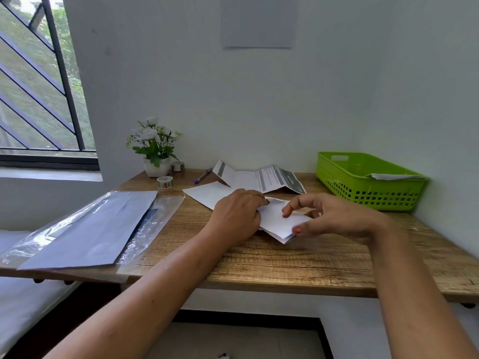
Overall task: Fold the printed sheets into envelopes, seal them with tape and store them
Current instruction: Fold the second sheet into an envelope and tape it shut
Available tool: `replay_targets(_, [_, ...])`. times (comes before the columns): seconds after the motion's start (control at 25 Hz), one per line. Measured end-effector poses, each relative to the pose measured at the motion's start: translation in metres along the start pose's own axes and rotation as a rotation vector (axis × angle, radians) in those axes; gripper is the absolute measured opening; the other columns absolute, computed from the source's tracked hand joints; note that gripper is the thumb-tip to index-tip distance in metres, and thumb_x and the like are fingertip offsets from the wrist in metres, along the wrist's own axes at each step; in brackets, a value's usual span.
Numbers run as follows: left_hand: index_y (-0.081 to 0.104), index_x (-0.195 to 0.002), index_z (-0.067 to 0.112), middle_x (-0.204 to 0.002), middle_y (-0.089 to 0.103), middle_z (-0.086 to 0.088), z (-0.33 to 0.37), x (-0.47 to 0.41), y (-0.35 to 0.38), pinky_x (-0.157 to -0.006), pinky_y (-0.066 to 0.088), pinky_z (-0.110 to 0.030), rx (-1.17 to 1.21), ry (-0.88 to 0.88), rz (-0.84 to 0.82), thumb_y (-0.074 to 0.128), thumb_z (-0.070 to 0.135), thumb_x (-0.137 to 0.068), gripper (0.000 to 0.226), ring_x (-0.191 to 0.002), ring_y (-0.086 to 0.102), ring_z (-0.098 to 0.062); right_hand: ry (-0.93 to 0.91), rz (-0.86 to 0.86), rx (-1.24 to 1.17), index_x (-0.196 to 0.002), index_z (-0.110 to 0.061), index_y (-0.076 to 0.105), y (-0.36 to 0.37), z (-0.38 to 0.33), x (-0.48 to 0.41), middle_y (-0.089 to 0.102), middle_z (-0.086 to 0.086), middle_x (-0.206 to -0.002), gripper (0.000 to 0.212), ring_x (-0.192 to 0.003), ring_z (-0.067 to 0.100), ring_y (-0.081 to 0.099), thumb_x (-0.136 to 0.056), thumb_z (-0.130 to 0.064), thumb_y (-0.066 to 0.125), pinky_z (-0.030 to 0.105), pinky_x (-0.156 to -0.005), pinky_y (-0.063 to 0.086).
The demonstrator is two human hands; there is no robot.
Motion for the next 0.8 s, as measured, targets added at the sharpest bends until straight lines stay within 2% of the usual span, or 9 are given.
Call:
replay_targets(0.12, [0.051, -0.134, 0.026, -0.143, 0.047, 0.009, -0.002, -0.001, 0.0, -0.102, 0.039, -0.029, 0.009, -0.008, -0.019, 0.04, 0.018, -0.094, 0.043, -0.131, 0.039, -0.011, -0.101, -0.07, -0.073, -0.092, -0.015, 0.074, -0.004, 0.007, 0.008, 0.066, 0.005, -0.113, 0.026, -0.096, 0.01, 0.063, -0.074, 0.003, 0.074, 0.017, -0.076, 0.05])
replay_targets(0.28, [0.053, -0.132, 0.025, -0.14, 0.05, 0.008, -0.003, -0.001, 0.001, -0.103, 0.036, -0.027, 0.041, -0.013, -0.003, 0.041, 0.017, -0.093, 0.042, -0.129, 0.041, -0.011, -0.149, 0.077, -0.059, -0.085, -0.018, 0.076, 0.002, 0.005, -0.009, 0.071, 0.005, -0.104, 0.025, -0.098, 0.01, 0.064, -0.081, 0.005, 0.066, 0.018, -0.086, 0.052])
replay_targets(0.36, [0.056, -0.13, 0.023, -0.138, 0.053, 0.006, -0.004, -0.001, 0.0, -0.102, 0.036, -0.027, 0.065, -0.008, 0.028, 0.04, 0.015, -0.092, 0.042, -0.127, 0.043, -0.012, -0.143, 0.118, 0.035, -0.084, -0.02, 0.073, 0.009, -0.001, -0.026, 0.071, 0.002, -0.098, 0.027, -0.09, 0.009, 0.065, -0.082, 0.005, 0.064, 0.02, -0.081, 0.054])
replay_targets(0.44, [0.059, -0.127, 0.021, -0.133, 0.057, 0.003, -0.004, -0.001, -0.002, -0.101, 0.038, -0.029, 0.085, 0.008, 0.05, 0.04, 0.014, -0.09, 0.041, -0.123, 0.047, -0.014, -0.151, 0.23, 0.178, -0.08, -0.023, 0.066, 0.016, -0.007, -0.045, 0.067, -0.001, -0.094, 0.026, -0.084, 0.012, 0.063, -0.08, 0.003, 0.066, 0.026, -0.074, 0.056])
replay_targets(0.52, [0.06, -0.125, 0.018, -0.131, 0.059, 0.002, -0.003, 0.0, -0.003, -0.1, 0.038, -0.028, 0.101, 0.012, 0.058, 0.041, 0.013, -0.09, 0.04, -0.121, 0.049, -0.015, -0.18, 0.387, 0.47, -0.085, -0.024, 0.057, 0.023, -0.012, -0.059, 0.059, -0.003, -0.099, 0.025, -0.091, 0.015, 0.06, -0.073, -0.009, 0.074, 0.032, -0.077, 0.053])
replay_targets(0.56, [0.06, -0.125, 0.018, -0.13, 0.059, 0.002, -0.002, 0.0, -0.003, -0.1, 0.038, -0.028, 0.102, 0.01, 0.065, 0.041, 0.013, -0.09, 0.04, -0.121, 0.049, -0.014, -0.187, 0.432, 0.588, -0.09, -0.023, 0.054, 0.026, -0.013, -0.063, 0.054, -0.003, -0.103, 0.031, -0.093, 0.017, 0.058, -0.07, -0.016, 0.077, 0.034, -0.08, 0.051])
replay_targets(0.6, [0.06, -0.125, 0.018, -0.131, 0.059, 0.003, -0.002, 0.001, -0.003, -0.1, 0.039, -0.028, 0.101, 0.009, 0.074, 0.042, 0.013, -0.09, 0.04, -0.121, 0.049, -0.014, -0.191, 0.438, 0.634, -0.095, -0.023, 0.051, 0.027, -0.014, -0.066, 0.049, -0.003, -0.105, 0.039, -0.094, 0.017, 0.055, -0.068, -0.021, 0.079, 0.035, -0.08, 0.049])
replay_targets(0.68, [0.061, -0.124, 0.018, -0.131, 0.059, 0.003, -0.002, 0.002, -0.003, -0.1, 0.04, -0.029, 0.092, 0.013, 0.08, 0.042, 0.014, -0.09, 0.039, -0.122, 0.048, -0.014, -0.188, 0.365, 0.574, -0.099, -0.025, 0.047, 0.025, -0.014, -0.068, 0.045, -0.003, -0.106, 0.049, -0.094, 0.015, 0.05, -0.065, -0.024, 0.082, 0.031, -0.076, 0.044])
replay_targets(0.8, [0.062, -0.123, 0.019, -0.13, 0.06, 0.003, -0.004, 0.0, -0.002, -0.099, 0.044, -0.031, 0.09, 0.03, 0.065, 0.042, 0.014, -0.09, 0.04, -0.121, 0.05, -0.014, -0.174, 0.273, 0.533, -0.098, -0.026, 0.047, 0.013, -0.01, -0.067, 0.05, -0.004, -0.1, 0.056, -0.09, 0.014, 0.049, -0.059, -0.027, 0.087, 0.025, -0.07, 0.039])
Point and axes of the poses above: each hand's wrist, its own x-axis away from the middle knuckle, its own y-axis out of the palm, z = x × y, the point moved 1 cm from there along -x, towards the middle knuckle
